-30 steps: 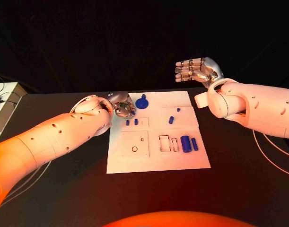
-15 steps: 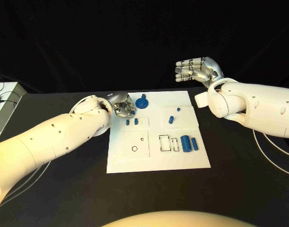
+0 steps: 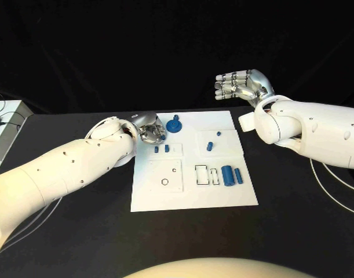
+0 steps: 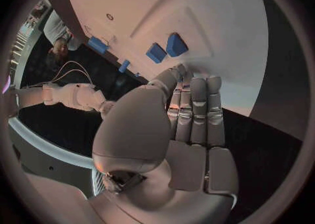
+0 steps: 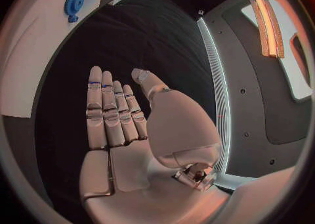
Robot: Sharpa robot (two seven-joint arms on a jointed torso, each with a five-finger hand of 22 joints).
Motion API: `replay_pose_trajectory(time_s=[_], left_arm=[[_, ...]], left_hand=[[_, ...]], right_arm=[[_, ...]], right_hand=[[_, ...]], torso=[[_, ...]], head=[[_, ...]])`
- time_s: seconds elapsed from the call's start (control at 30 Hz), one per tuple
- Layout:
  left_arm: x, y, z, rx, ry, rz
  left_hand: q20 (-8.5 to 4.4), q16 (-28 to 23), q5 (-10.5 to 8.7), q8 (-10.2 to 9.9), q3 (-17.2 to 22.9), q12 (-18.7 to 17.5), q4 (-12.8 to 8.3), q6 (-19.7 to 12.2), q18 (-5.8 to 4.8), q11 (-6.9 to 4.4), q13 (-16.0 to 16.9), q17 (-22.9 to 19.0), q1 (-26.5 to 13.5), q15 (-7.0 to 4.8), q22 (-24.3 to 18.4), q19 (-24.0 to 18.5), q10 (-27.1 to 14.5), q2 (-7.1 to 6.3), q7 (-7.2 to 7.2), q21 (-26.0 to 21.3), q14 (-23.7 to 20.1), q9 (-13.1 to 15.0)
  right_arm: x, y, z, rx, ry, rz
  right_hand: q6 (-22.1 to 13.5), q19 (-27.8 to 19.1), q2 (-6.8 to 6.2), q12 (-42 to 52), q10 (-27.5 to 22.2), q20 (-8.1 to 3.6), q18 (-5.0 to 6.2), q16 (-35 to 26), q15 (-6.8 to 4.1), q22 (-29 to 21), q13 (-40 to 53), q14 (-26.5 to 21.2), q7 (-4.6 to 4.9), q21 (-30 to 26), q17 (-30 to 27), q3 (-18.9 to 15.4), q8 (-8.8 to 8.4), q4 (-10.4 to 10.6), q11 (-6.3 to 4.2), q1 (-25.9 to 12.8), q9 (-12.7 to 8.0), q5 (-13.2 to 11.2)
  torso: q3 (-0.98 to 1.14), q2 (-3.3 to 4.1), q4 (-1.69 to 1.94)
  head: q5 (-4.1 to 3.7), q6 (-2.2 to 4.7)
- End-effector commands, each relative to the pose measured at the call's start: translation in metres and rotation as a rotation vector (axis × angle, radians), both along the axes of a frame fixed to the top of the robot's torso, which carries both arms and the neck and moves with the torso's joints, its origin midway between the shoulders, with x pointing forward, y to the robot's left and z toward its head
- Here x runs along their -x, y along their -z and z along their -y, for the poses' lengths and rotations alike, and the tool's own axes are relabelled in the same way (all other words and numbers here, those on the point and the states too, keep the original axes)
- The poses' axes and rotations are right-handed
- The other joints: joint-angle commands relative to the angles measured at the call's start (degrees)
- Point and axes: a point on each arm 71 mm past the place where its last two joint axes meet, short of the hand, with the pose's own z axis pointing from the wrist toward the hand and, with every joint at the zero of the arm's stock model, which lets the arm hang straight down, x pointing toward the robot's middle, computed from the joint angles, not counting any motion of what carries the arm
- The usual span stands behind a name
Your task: Assemble the parts on the task board
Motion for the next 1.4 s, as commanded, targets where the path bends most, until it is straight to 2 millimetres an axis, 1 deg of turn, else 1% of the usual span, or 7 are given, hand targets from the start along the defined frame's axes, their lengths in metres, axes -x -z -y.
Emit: replay_pose_trajectory(time_s=[0.03, 0.13, 0.3, 1.1, 1.4], left_arm=[[0.0009, -0.0009, 0.0019, 0.013, 0.007, 0.006], [0.001, -0.0012, 0.0018, 0.012, 0.006, 0.01], [0.0011, -0.0014, 0.0014, 0.01, 0.005, 0.013], [0.0031, -0.0022, -0.0002, 0.004, 0.005, 0.015], [0.0022, -0.0024, -0.0033, 0.004, -0.008, 0.022]], left_hand=[[-0.1, 0.31, -0.03, 0.29, -0.49, 0.31, -0.02, -0.49, 0.05, 0.02, -0.02, 0.09, 0.17, -0.56, 0.1, 0.31, 0.48, -0.59, 0.01, -0.25, 0.04, -0.09], [-0.19, 0.41, -0.03, 0.29, -0.53, 0.46, -0.04, -1.11, -0.02, -0.12, 0.06, 0.27, 0.28, -0.65, 0.09, 0.39, 0.72, -0.63, -0.09, -0.32, 0.08, -0.1], [-0.39, 0.86, -0.05, 0.32, -0.69, 0.89, -0.15, -0.96, -0.14, -0.42, 0.27, 0.81, 0.48, -0.9, 0.09, 0.58, 1.13, -0.62, -0.09, -0.4, 0.21, -0.09], [-0.85, 1.18, 0.0, 0.34, -0.81, 2.14, -0.45, -0.09, -0.52, -0.87, 0.92, 2.34, 0.72, -1.19, 0.33, 0.87, 1.38, -0.35, 0.0, -0.6, 0.17, -0.08], [-0.91, 1.17, 0.0, 0.31, -0.74, 2.34, -0.48, -0.38, -0.55, -0.94, 1.08, 2.58, 0.68, -1.25, 0.35, 0.99, 1.37, -0.36, -0.01, -0.63, 0.26, -0.09]], right_arm=[[0.0004, -0.0007, -0.0016, 0.001, -0.019, 0.009], [0.0004, -0.0007, -0.0015, 0.001, -0.019, 0.009], [0.0004, -0.0007, -0.0012, 0.001, -0.019, 0.009], [0.0005, -0.0004, -0.0002, 0.002, -0.017, 0.009], [0.0006, -0.0002, 0.0002, 0.002, -0.016, 0.009]], right_hand=[[0.15, -0.23, -0.49, 0.04, 0.13, -0.1, 0.31, -0.05, 0.1, 0.03, 0.08, -0.46, 0.0, -0.24, -0.05, 0.3, -0.02, -0.1, 0.15, -0.2, 0.07, 0.28], [0.15, -0.23, -0.49, 0.04, 0.13, -0.1, 0.31, -0.05, 0.1, 0.03, 0.08, -0.46, 0.0, -0.24, -0.05, 0.3, -0.02, -0.1, 0.15, -0.2, 0.07, 0.28], [0.15, -0.23, -0.49, 0.04, 0.13, -0.1, 0.31, -0.05, 0.1, 0.03, 0.08, -0.46, 0.0, -0.24, -0.05, 0.3, -0.02, -0.1, 0.15, -0.2, 0.07, 0.28], [0.15, -0.23, -0.49, 0.04, 0.13, -0.1, 0.31, -0.05, 0.1, 0.03, 0.08, -0.46, 0.0, -0.24, -0.05, 0.3, -0.02, -0.1, 0.15, -0.2, 0.07, 0.28], [0.12, -0.25, -0.46, 0.05, 0.13, -0.12, 0.32, -0.03, 0.11, 0.03, 0.08, -0.46, 0.01, -0.23, -0.04, 0.47, -0.04, -0.24, 0.15, -0.2, 0.06, 0.25]], torso=[[0.0, 0.02, 0.02], [-0.02, 0.01, 0.02], [-0.01, -0.01, -0.01], [-0.03, -0.02, 0.05], [-0.03, 0.03, -0.02]], head=[[-0.04, 0.01], [-0.03, 0.04], [0.0, 0.07], [-0.06, 0.09], [-0.04, 0.18]])
